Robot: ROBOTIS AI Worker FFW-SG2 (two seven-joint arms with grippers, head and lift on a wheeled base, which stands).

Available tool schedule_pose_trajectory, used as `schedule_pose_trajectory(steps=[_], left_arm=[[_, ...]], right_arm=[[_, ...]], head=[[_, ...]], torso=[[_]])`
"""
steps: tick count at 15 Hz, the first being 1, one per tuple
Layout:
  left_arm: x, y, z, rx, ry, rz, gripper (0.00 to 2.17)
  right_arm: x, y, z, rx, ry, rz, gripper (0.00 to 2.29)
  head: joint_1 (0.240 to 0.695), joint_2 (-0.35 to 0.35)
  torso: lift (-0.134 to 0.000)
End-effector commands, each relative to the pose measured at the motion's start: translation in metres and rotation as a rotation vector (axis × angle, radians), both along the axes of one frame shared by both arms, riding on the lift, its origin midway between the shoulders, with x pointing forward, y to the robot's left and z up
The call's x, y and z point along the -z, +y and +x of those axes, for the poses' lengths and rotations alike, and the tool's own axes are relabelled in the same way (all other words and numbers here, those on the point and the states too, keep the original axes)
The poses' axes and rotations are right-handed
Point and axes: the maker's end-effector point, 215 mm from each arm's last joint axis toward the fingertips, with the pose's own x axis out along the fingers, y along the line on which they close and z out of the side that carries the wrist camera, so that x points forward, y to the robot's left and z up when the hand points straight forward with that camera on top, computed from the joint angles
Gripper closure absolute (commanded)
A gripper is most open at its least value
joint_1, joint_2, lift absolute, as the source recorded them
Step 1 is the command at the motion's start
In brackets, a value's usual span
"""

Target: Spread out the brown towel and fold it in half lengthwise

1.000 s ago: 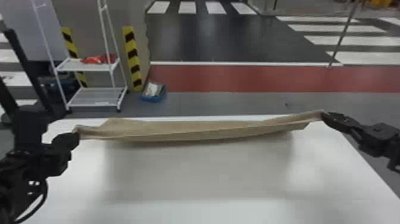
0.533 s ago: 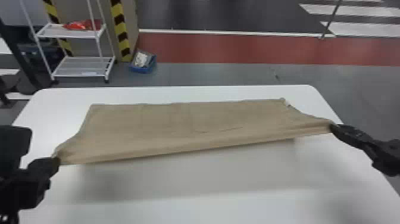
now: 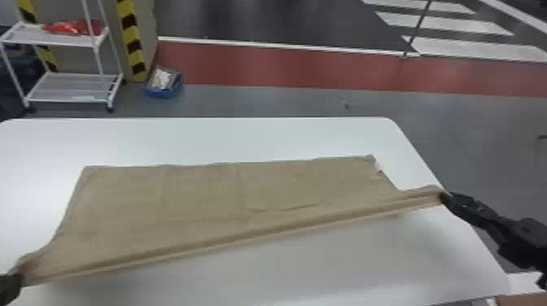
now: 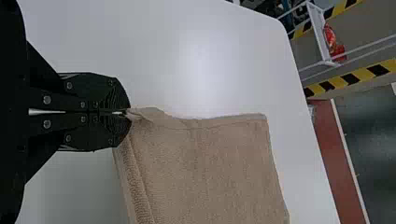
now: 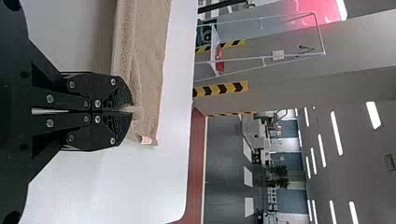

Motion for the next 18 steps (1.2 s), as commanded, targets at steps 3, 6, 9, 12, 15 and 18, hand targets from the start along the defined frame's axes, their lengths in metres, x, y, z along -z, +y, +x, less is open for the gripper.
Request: schedule_pose_trajectory(steps=[3, 6, 9, 12, 15, 18], left_arm=[[-0.020, -0.018, 0.035, 0.019, -0.085, -0.028, 1.45], [-0.027, -0.022, 0.055, 0.021, -0.110, -0.037, 1.45], [-0.032, -0.025, 0.083, 0.021, -0.126, -0.026, 1.45], [-0.028, -0.032, 0.119, 0.021, -0.125, -0.010, 1.45], [-0.020, -0.040, 0.148, 0.014, -0.108, 0.016, 1.45], [-0.027, -0.048, 0.170, 0.021, -0.131, 0.018, 1.45]], right_arm=[[0.002, 0.010, 0.034, 0.003, 0.021, 0.014, 1.96], [0.008, 0.017, 0.057, 0.014, 0.075, 0.032, 1.95], [0.008, 0.016, 0.083, 0.030, 0.103, 0.069, 1.95], [0.002, 0.012, 0.109, 0.049, 0.096, 0.092, 1.95], [0.000, -0.003, 0.125, 0.082, 0.105, 0.091, 1.95], [0.005, 0.006, 0.136, 0.067, 0.131, 0.091, 1.95]], head=[[0.695, -0.172], [0.695, -0.168], [0.695, -0.157], [0.695, -0.151], [0.695, -0.153], [0.695, -0.168]], torso=[[-0.125], [-0.125], [-0.125], [-0.125], [-0.125], [-0.125]])
